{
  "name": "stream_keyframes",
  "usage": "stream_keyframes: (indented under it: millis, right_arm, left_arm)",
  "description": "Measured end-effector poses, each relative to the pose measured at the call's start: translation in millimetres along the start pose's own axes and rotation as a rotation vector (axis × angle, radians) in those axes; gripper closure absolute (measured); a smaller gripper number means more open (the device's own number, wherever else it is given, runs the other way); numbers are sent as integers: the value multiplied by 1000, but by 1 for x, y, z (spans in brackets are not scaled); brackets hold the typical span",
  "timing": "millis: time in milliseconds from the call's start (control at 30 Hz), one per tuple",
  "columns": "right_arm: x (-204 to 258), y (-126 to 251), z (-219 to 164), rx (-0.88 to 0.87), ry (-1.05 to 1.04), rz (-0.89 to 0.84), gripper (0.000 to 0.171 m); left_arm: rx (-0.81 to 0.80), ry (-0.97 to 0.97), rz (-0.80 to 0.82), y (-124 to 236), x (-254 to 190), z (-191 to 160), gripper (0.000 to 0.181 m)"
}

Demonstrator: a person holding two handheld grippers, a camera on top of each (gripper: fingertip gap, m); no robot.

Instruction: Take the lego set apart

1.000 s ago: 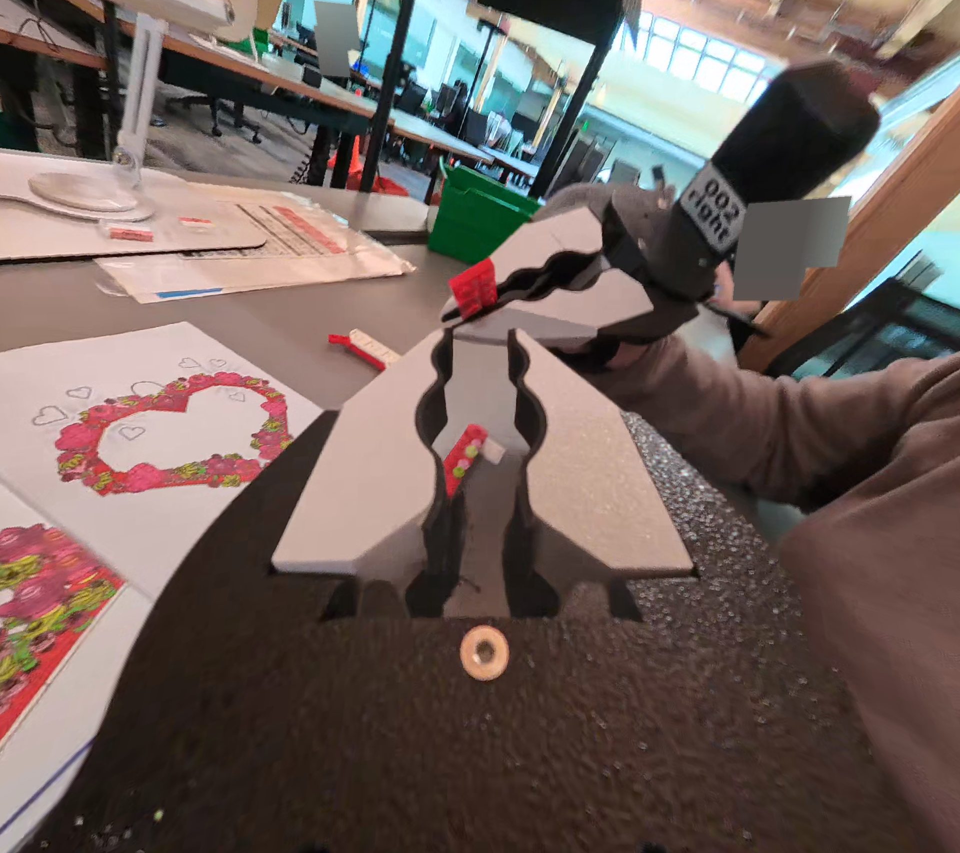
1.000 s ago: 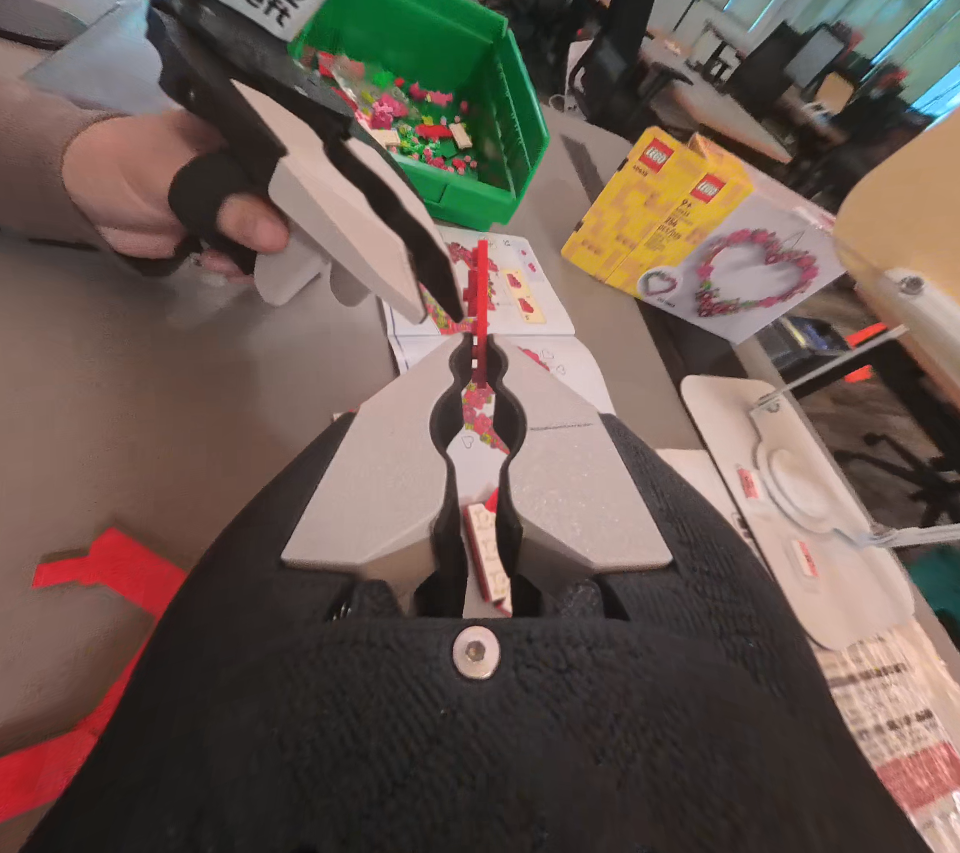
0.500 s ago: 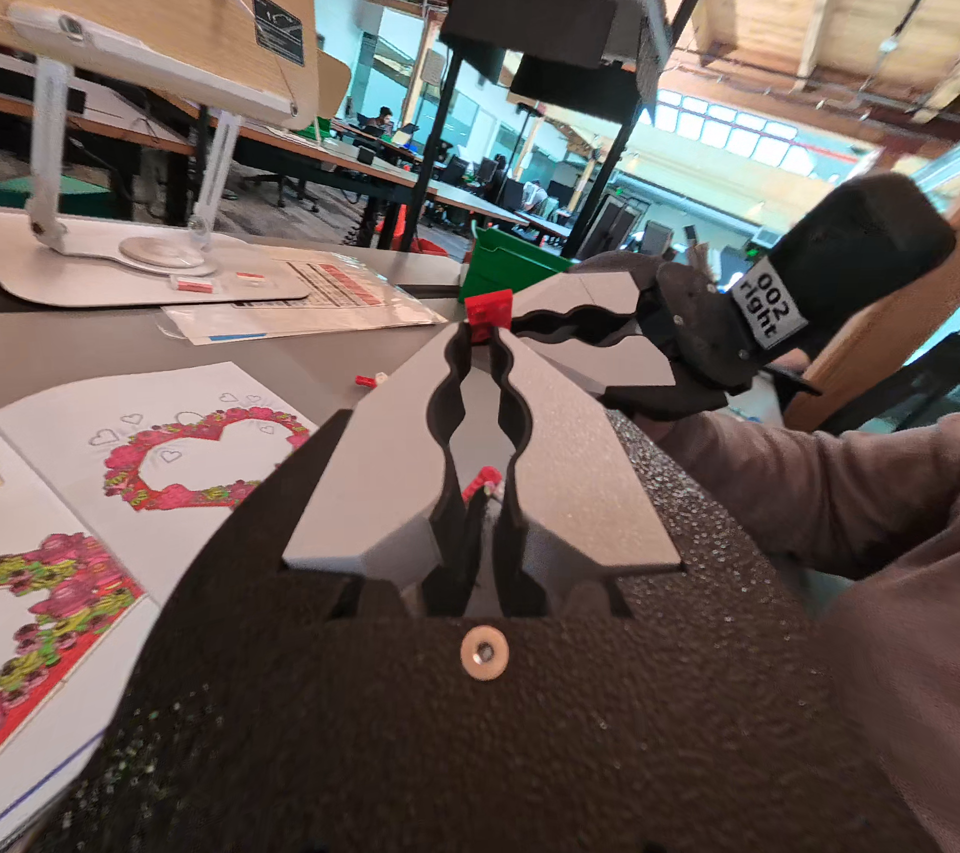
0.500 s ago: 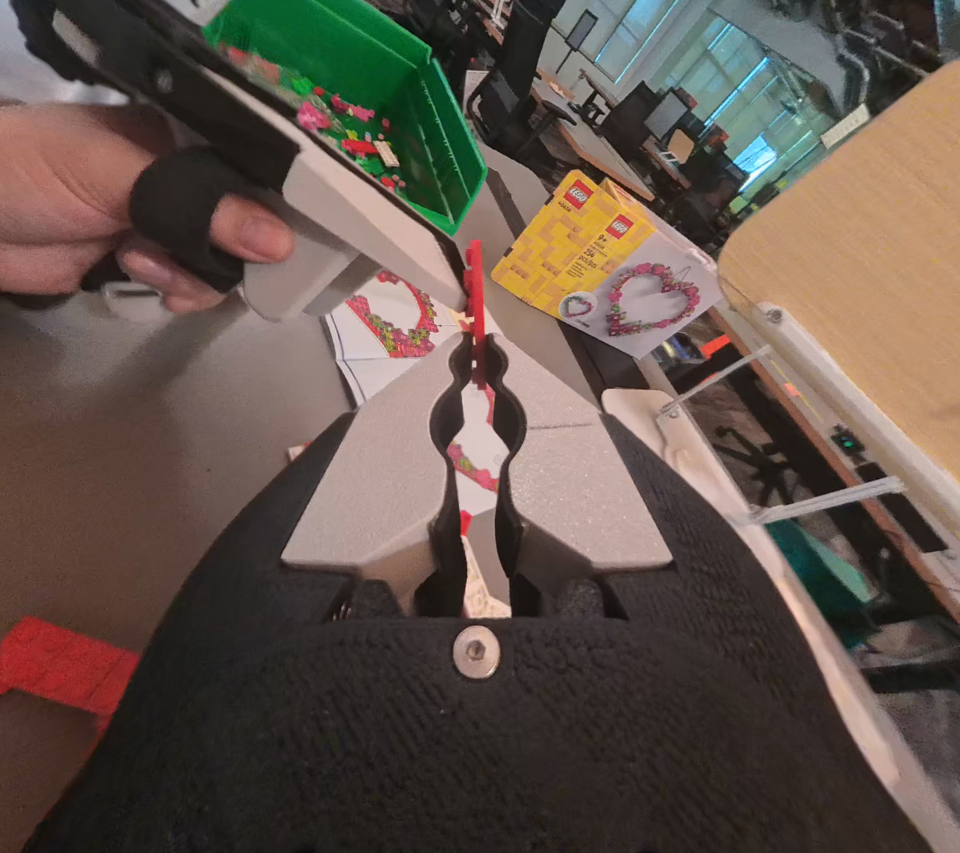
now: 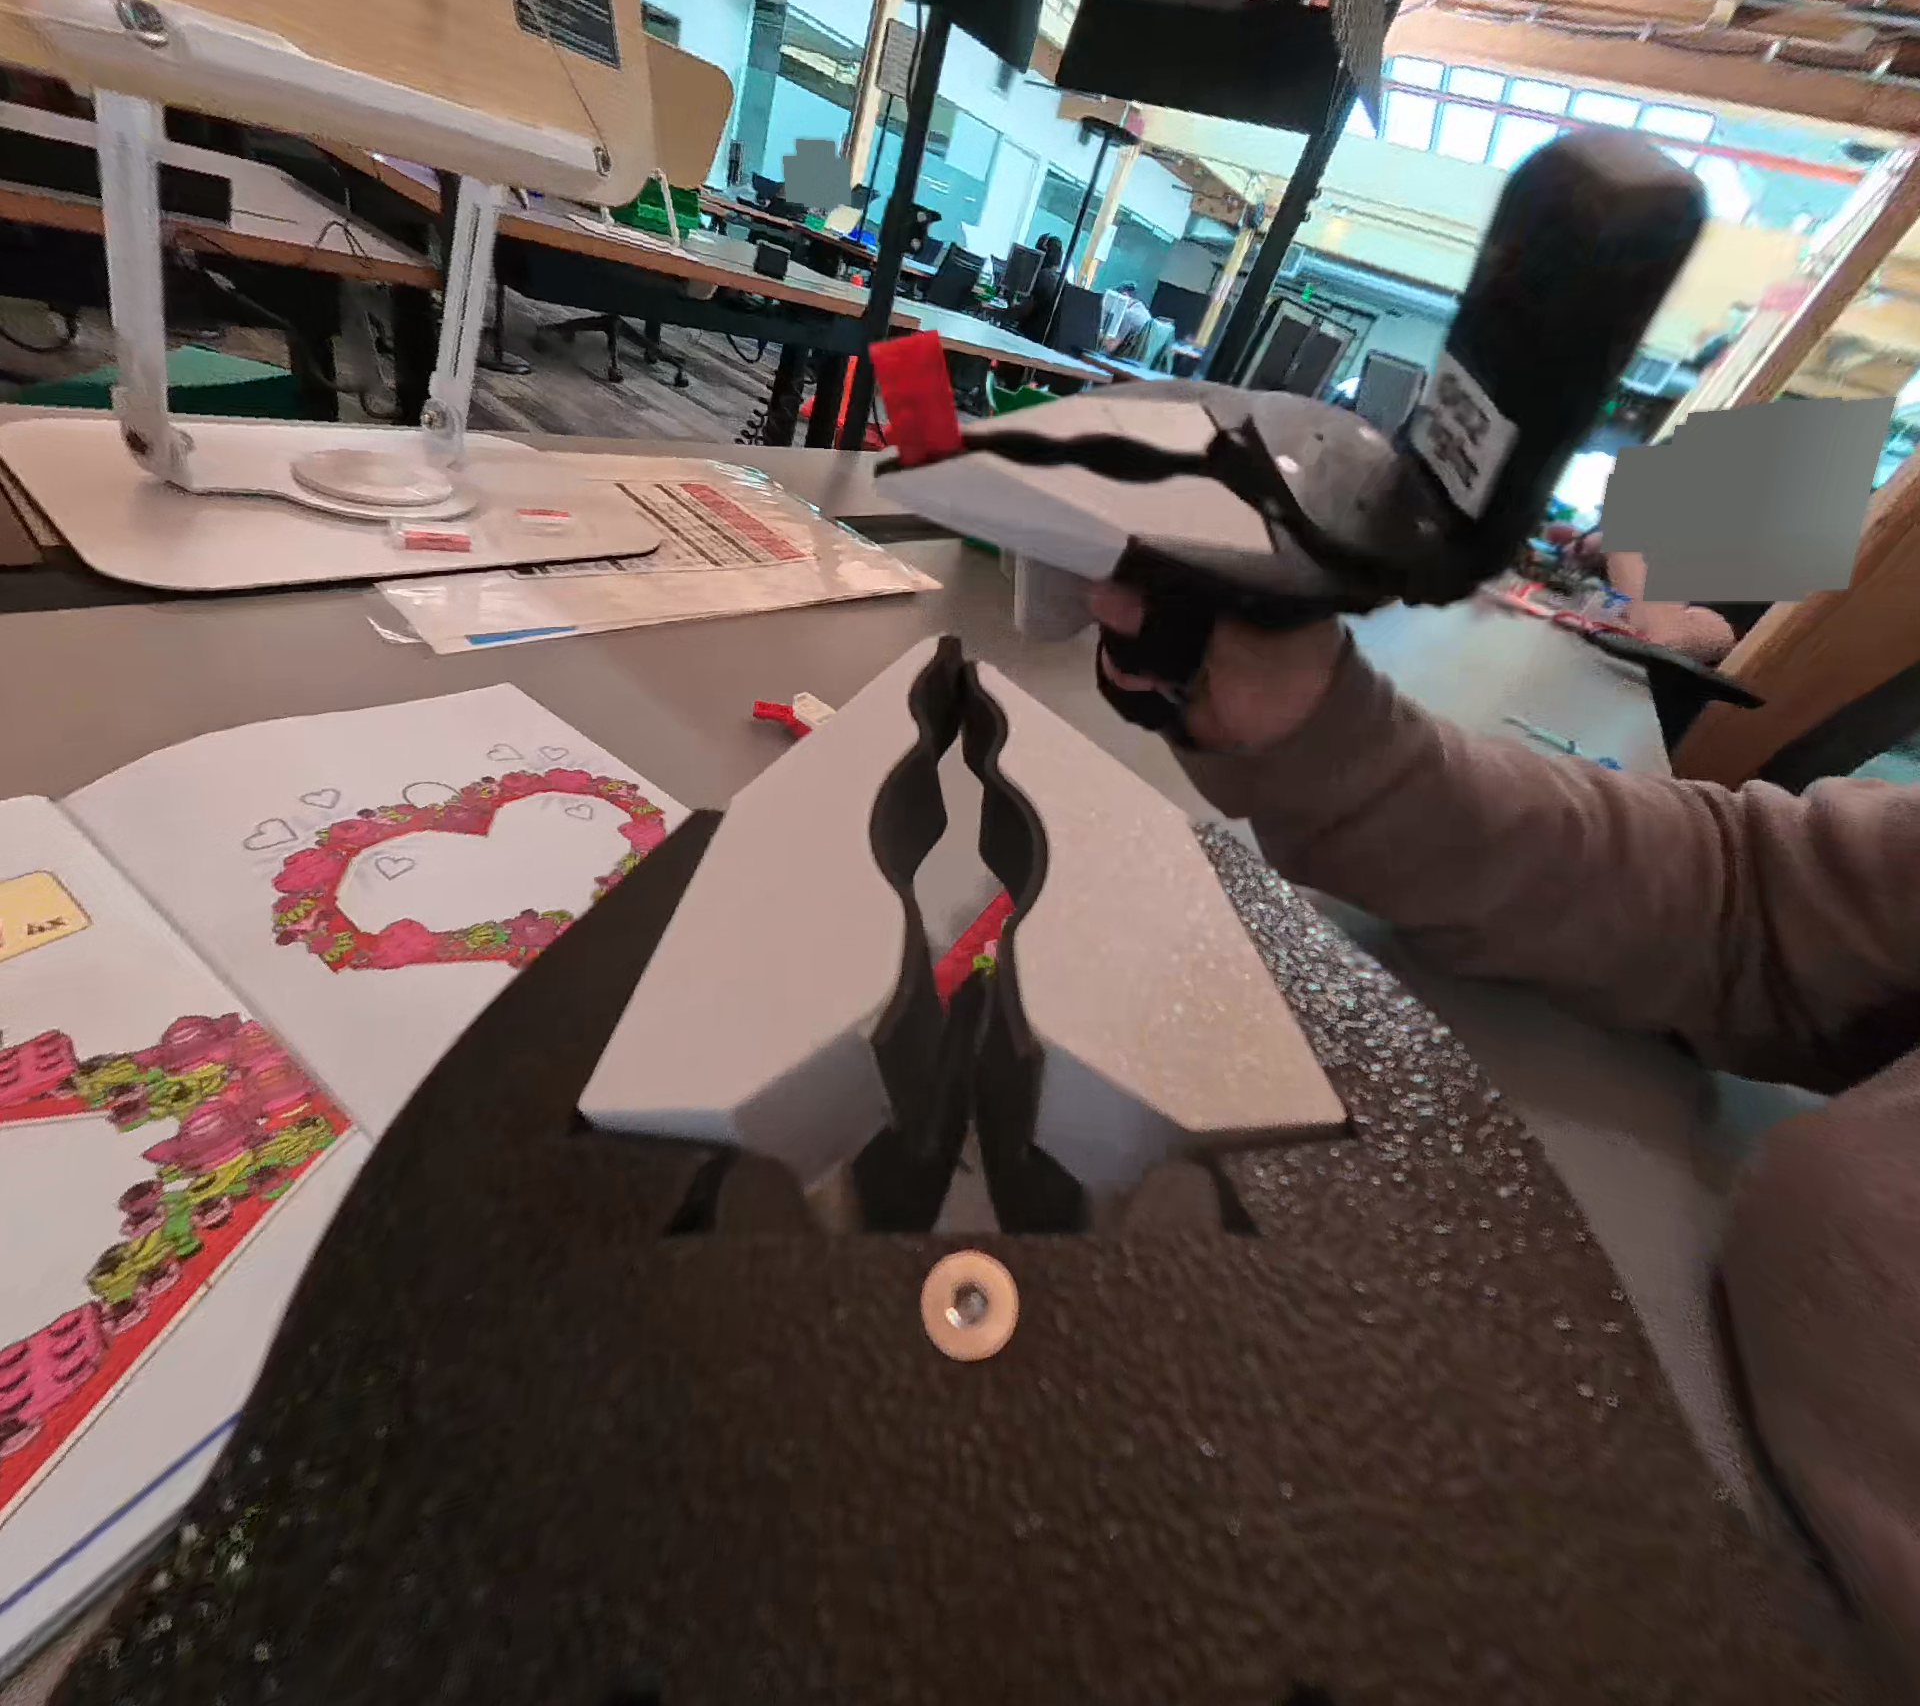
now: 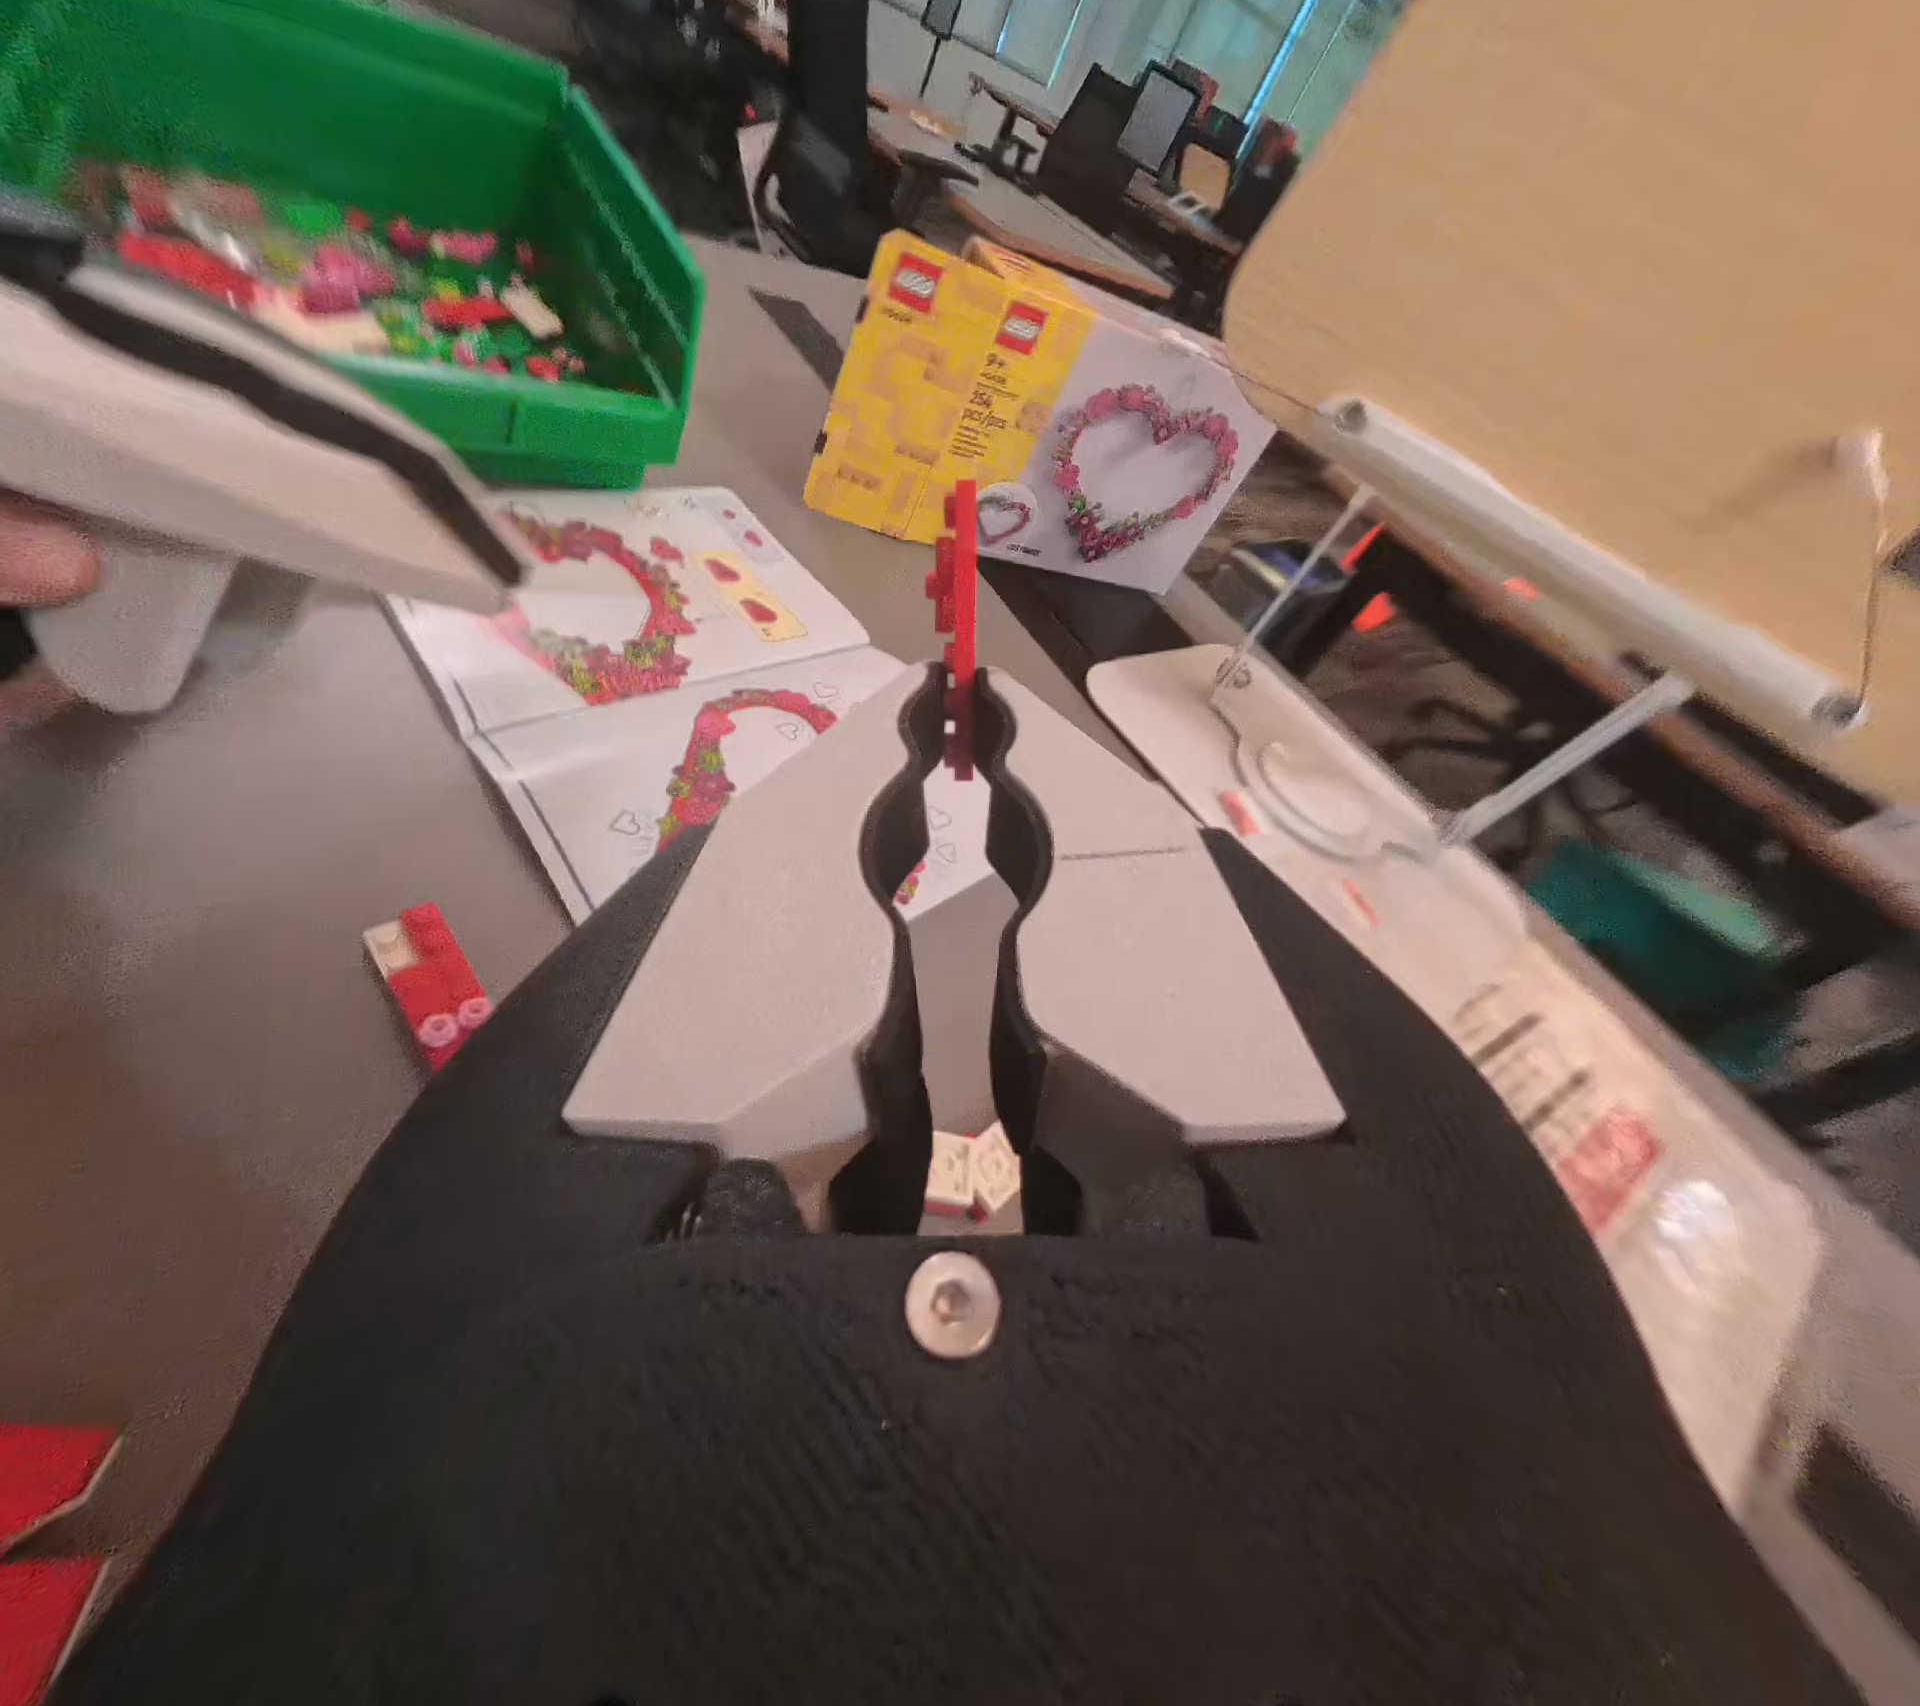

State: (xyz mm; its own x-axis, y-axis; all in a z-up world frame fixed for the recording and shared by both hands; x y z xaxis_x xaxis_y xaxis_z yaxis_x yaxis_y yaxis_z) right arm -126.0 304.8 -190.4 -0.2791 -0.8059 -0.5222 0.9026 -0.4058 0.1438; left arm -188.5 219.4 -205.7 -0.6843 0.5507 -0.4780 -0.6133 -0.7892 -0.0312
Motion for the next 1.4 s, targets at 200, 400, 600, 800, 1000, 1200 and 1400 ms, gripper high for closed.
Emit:
stream_keyframes:
  millis: [200,400,600,800,1000,1200,1400]
  right_arm:
    - [30,-5,-7,-89,-277,310,169]
    - [56,0,11,-219,-597,651,168]
    - [72,18,26,-317,-977,1117,169]
    - [90,23,18,-158,-725,1143,168]
    - [95,16,-1,-13,-559,1044,168]
    - [84,-10,-5,80,-29,484,138]
    - [85,-19,-5,194,442,141,140]
  left_arm:
    - [46,-183,64,-7,5,-1,181]
    - [62,-338,85,-8,0,-3,161]
    - [36,-99,-294,2,-28,7,155]
    - [147,277,-412,6,-15,4,178]
    - [293,339,-337,6,-5,-13,180]
    - [162,336,-93,-3,17,-12,181]
    - [100,498,-142,-8,19,-14,181]
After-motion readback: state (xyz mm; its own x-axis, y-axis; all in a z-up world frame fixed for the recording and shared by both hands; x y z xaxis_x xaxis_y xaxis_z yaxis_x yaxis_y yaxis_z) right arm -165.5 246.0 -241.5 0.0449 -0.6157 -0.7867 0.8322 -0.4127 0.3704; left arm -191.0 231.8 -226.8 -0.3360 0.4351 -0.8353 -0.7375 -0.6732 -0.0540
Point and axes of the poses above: each gripper's, where its closed fingertips meet, y back along the fingers, z out of its top, x = y × z across the jaws, the point moved 3 cm from there along y, back along the fingers, and after that the axes turned 11 degrees about y, right-handed, at the moved point
